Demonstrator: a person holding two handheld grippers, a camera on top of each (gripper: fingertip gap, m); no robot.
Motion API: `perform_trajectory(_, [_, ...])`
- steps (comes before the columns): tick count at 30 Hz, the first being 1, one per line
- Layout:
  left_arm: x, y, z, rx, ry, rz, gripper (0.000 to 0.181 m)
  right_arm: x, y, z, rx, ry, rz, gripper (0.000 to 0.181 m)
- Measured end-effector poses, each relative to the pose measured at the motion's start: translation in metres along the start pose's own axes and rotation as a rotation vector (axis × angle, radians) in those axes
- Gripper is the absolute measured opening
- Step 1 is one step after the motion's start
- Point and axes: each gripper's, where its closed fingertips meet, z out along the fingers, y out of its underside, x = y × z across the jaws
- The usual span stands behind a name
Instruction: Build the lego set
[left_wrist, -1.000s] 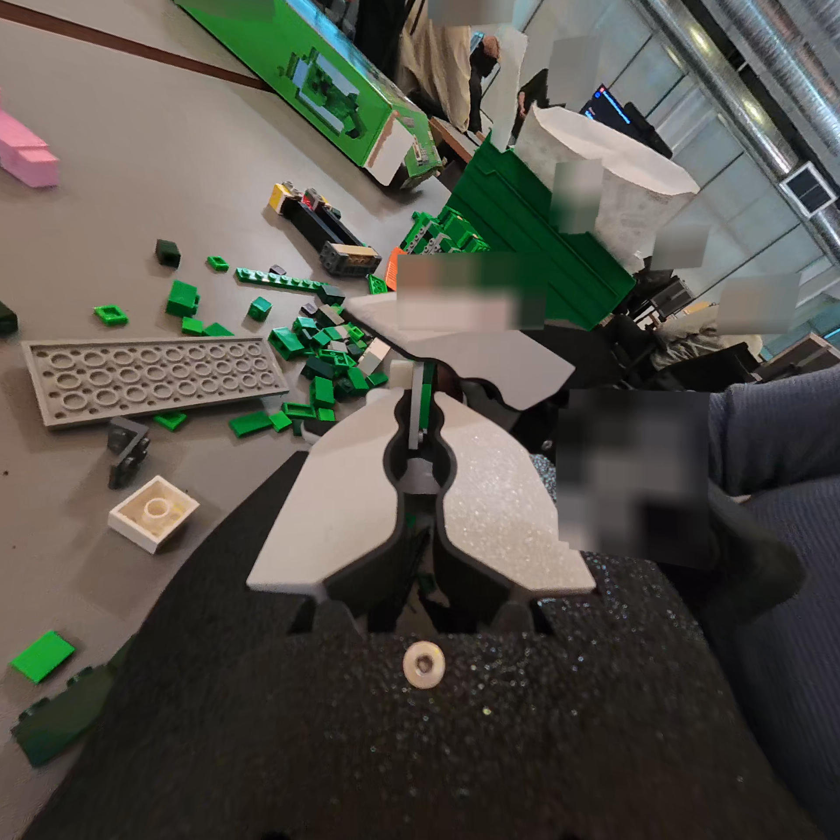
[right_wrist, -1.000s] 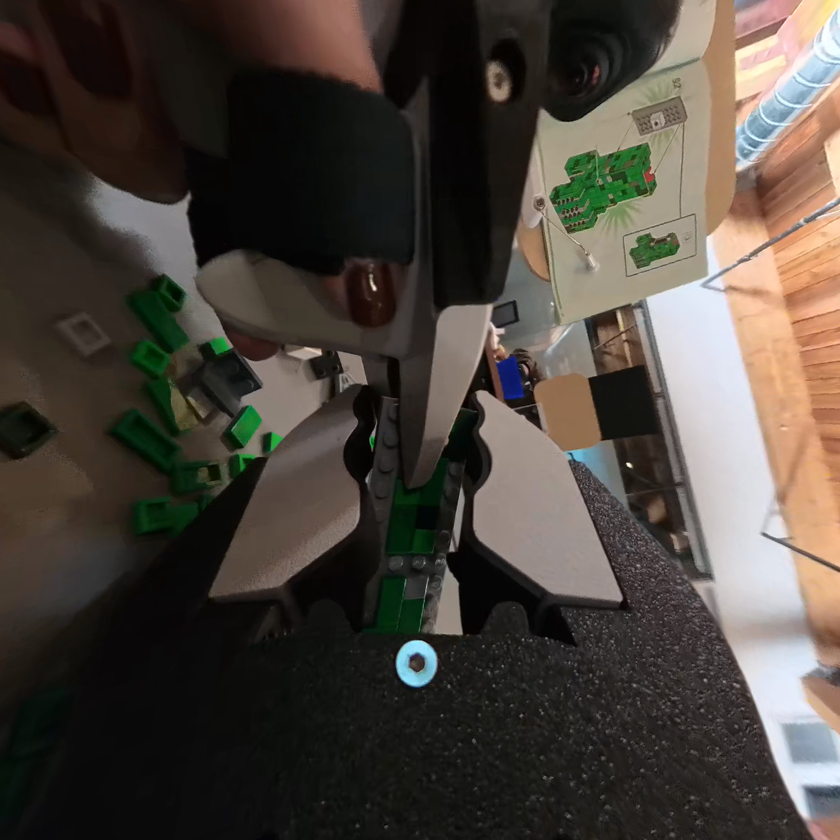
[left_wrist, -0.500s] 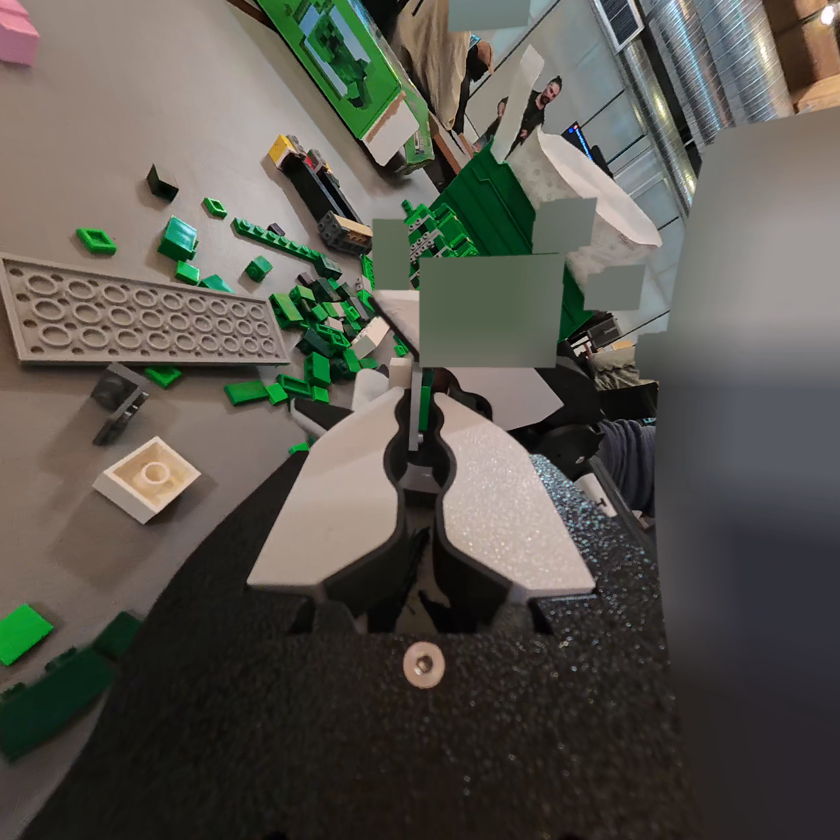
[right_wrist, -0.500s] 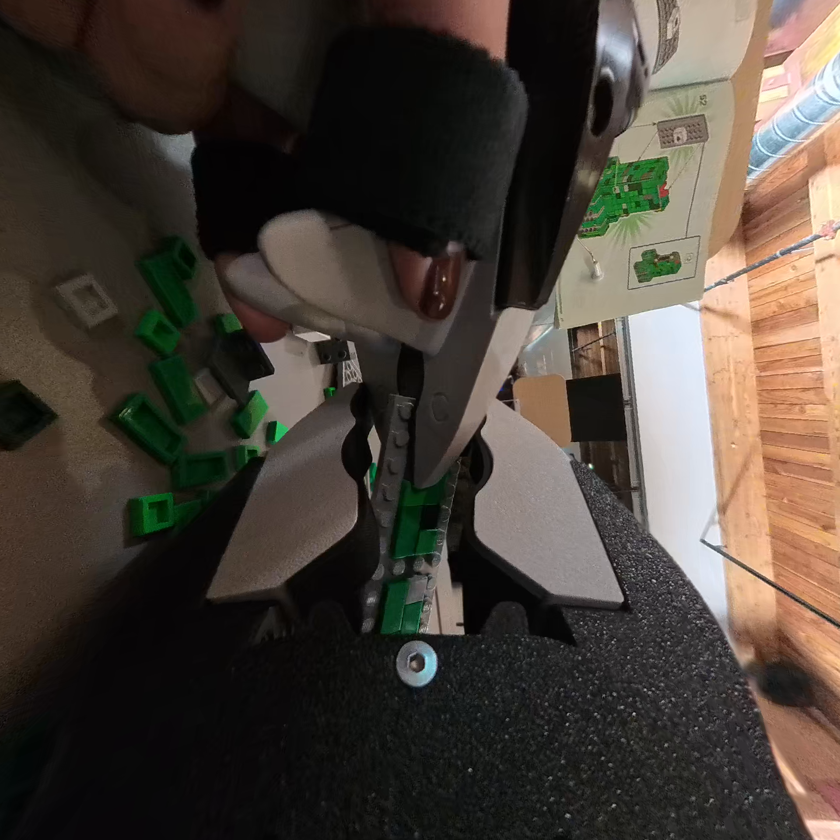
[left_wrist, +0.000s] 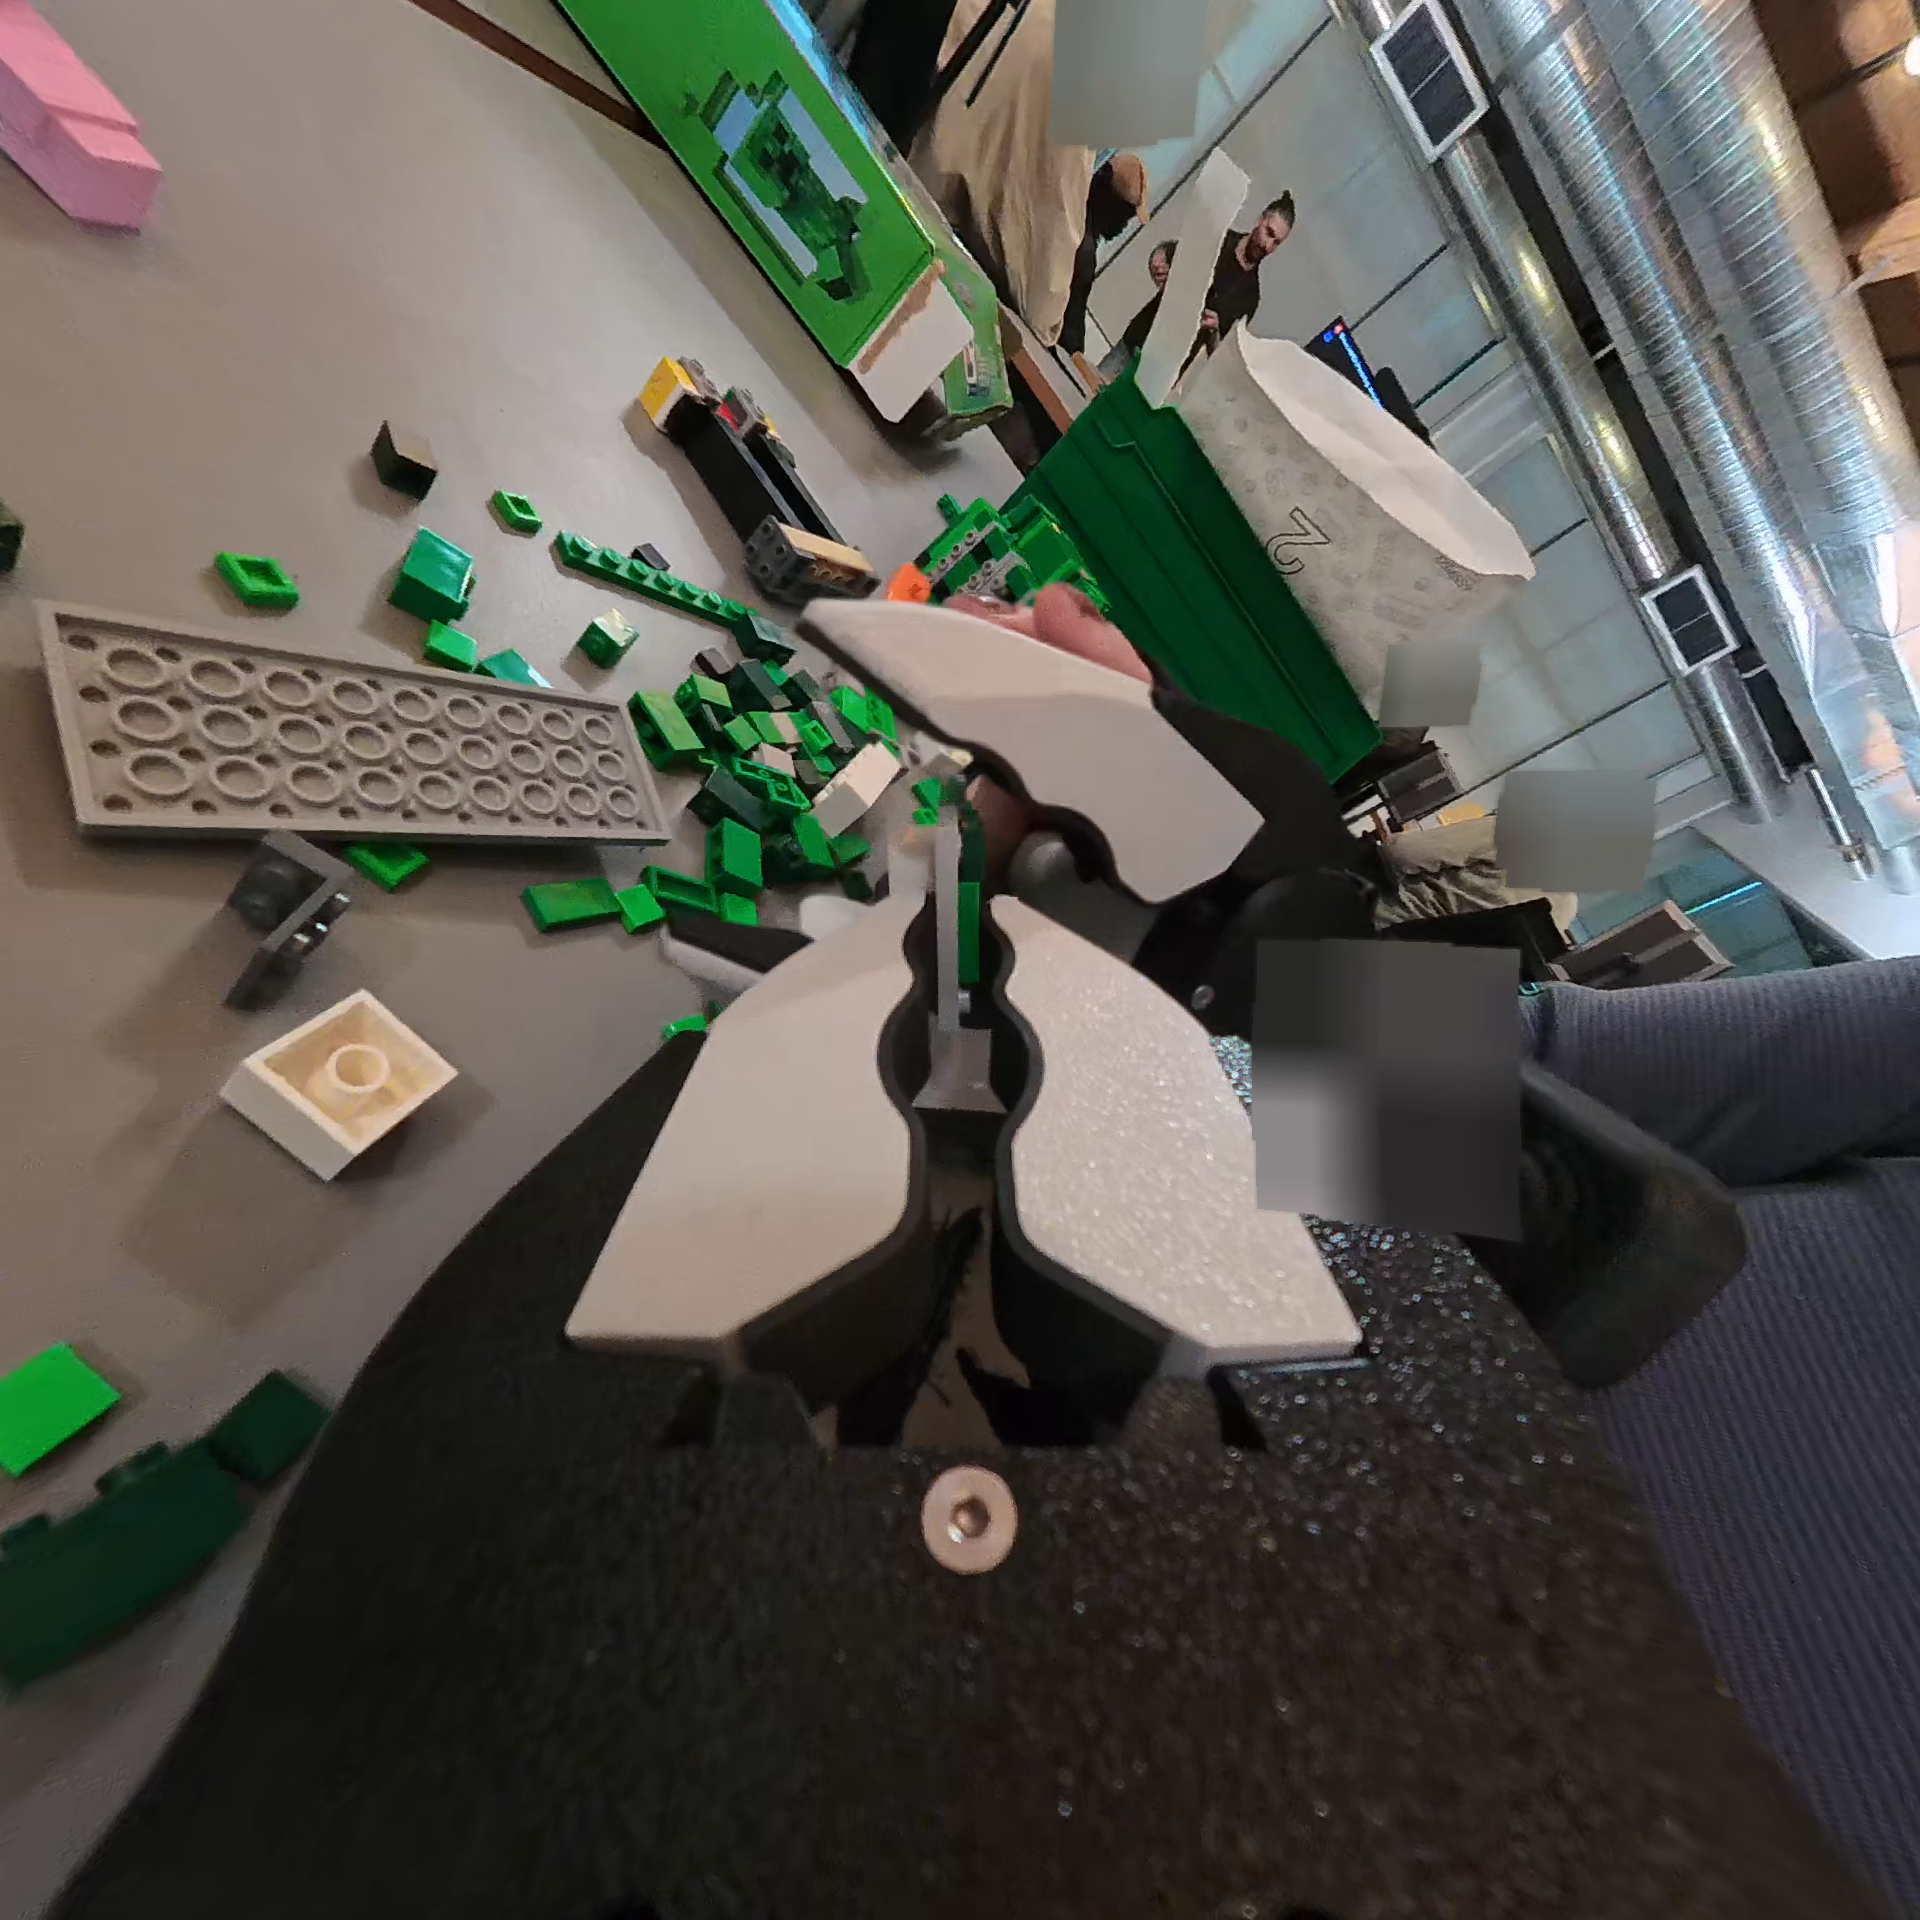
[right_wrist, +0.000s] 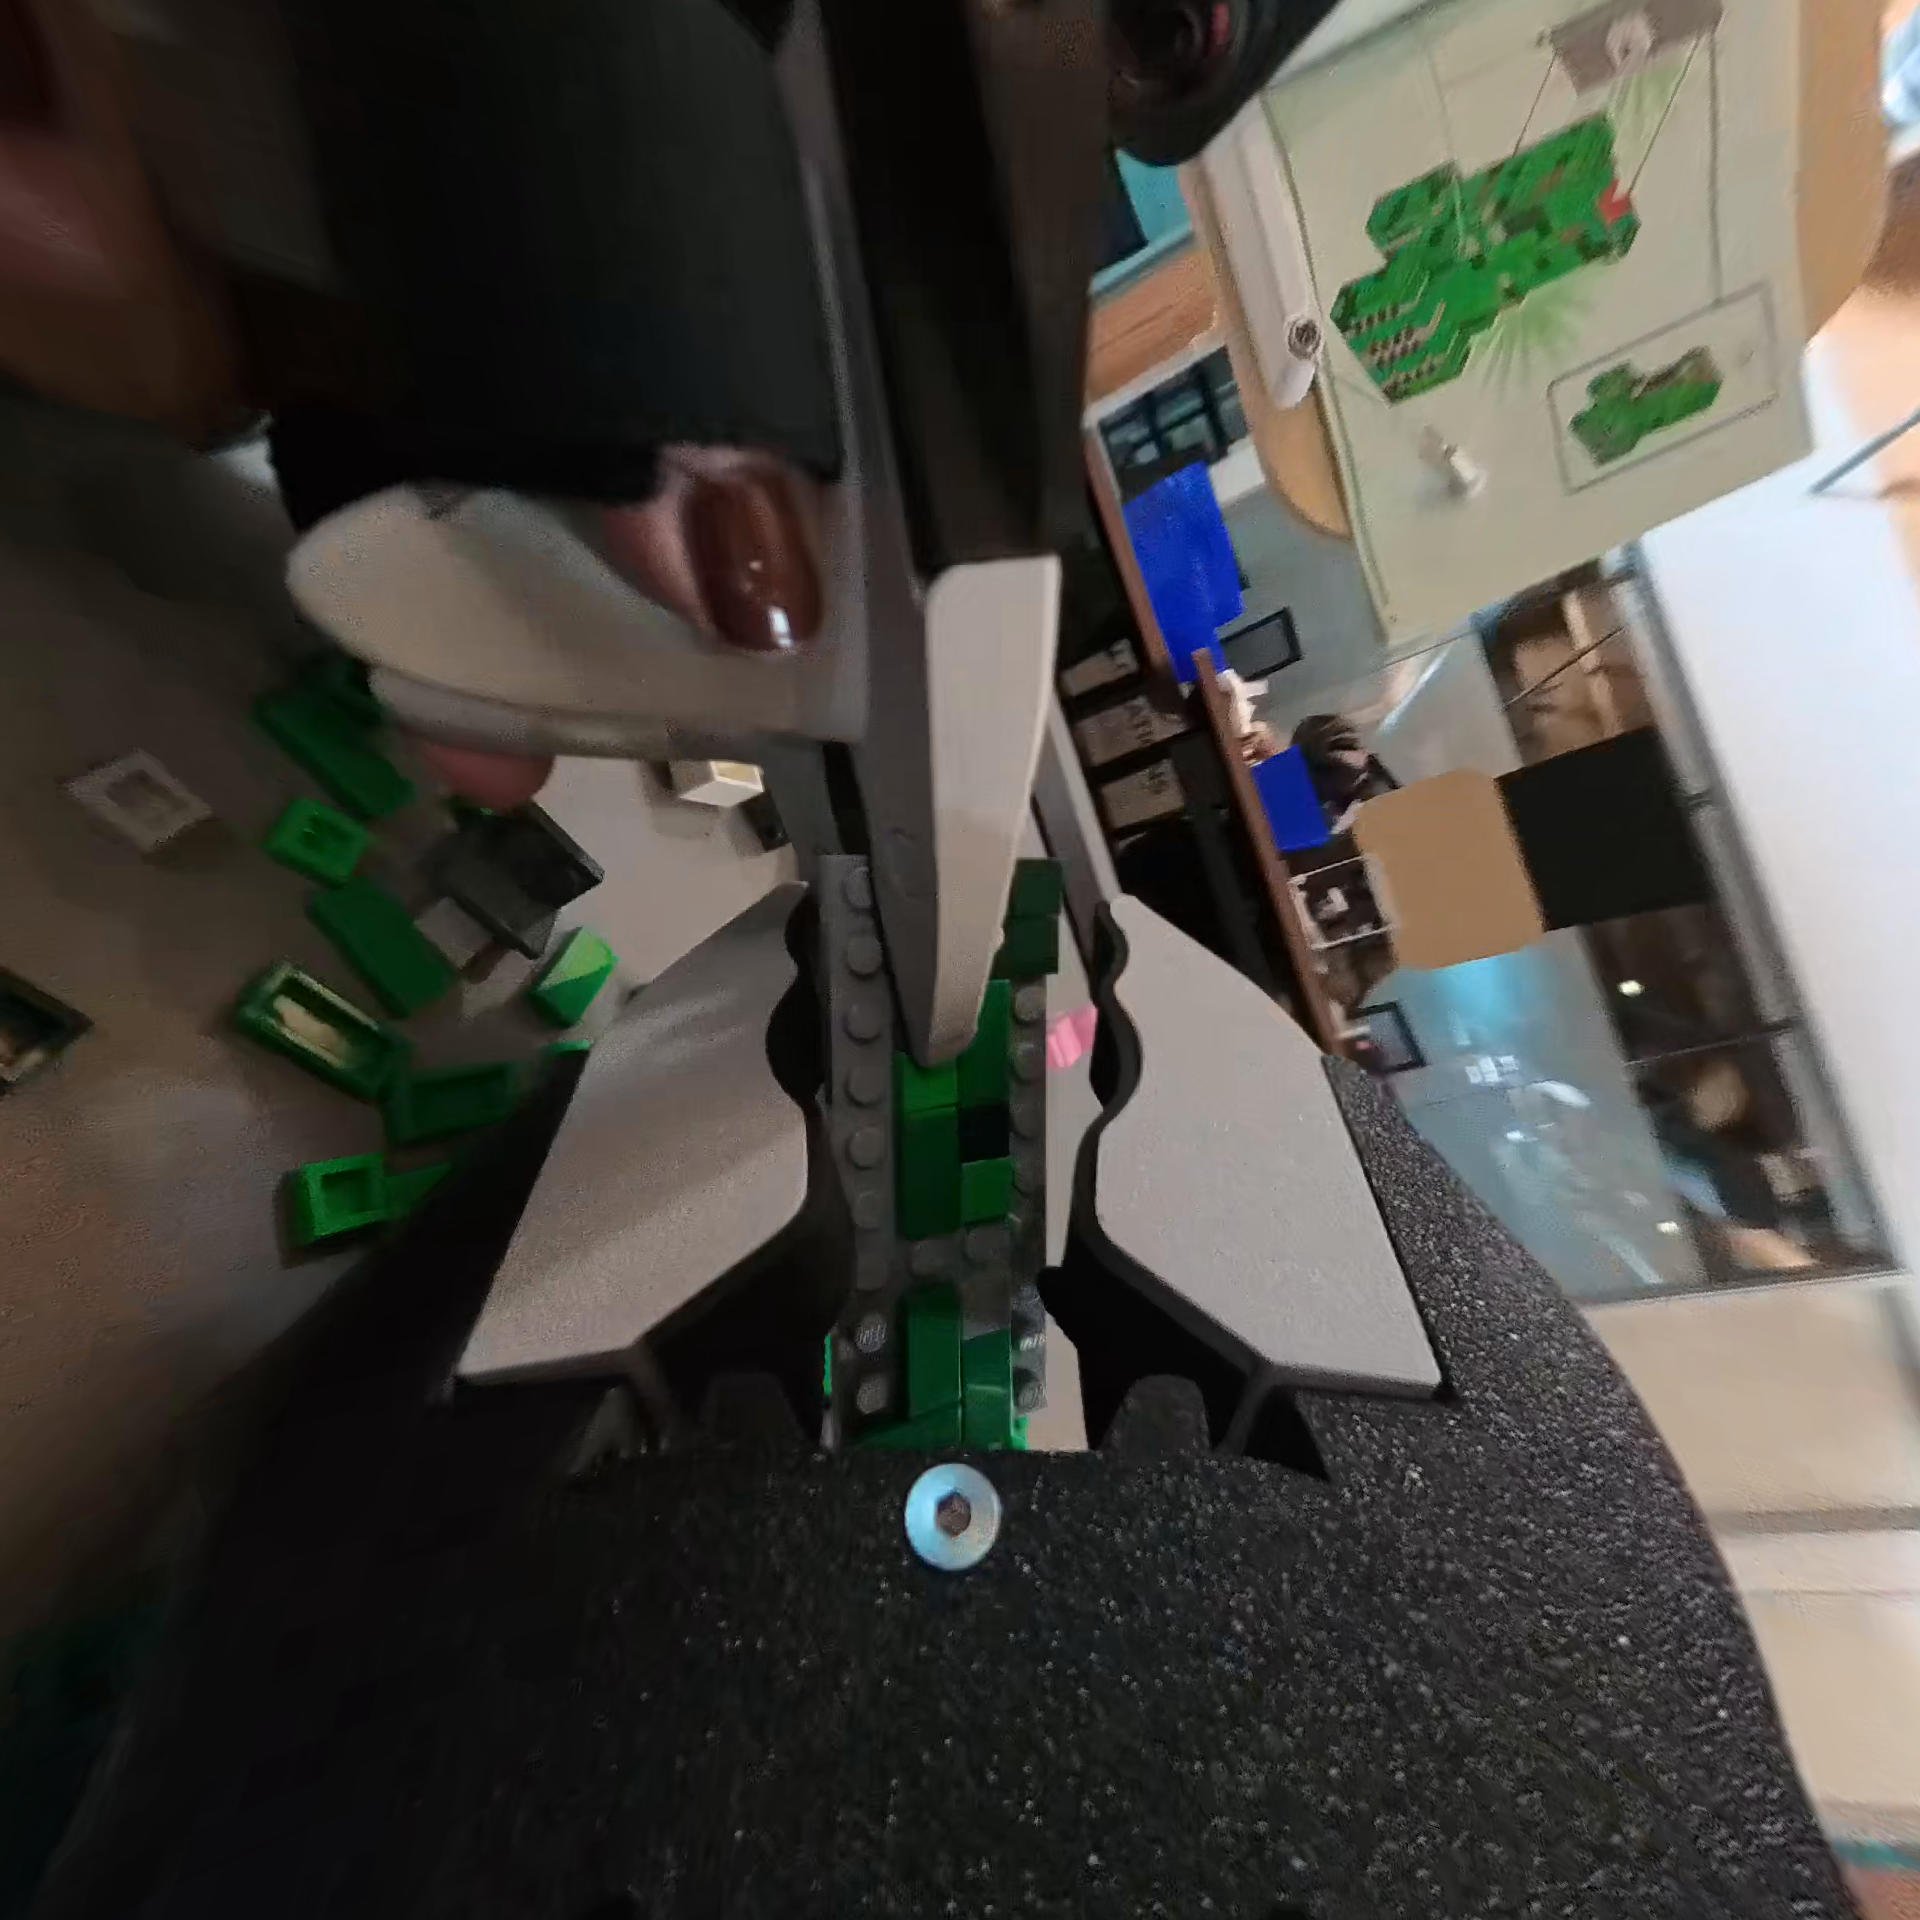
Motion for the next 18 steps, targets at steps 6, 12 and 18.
perform_trajectory(6, [0.0035, 0.0096, 0.0057, -0.063, -0.022, 0.095, 0.006, -0.0079, -0.002, -0.0001, -0.007, -0.045, 0.013, 0.042])
perform_trajectory(12, [0.0028, 0.0081, 0.0059, -0.059, -0.022, 0.082, 0.006, -0.0047, 0.0012, 0.0022, -0.055, -0.005, -0.083, 0.039])
perform_trajectory(18, [-0.0006, 0.0078, 0.005, -0.057, -0.016, 0.008, 0.006, -0.0018, 0.004, 0.0042, -0.104, 0.051, -0.198, 0.04])
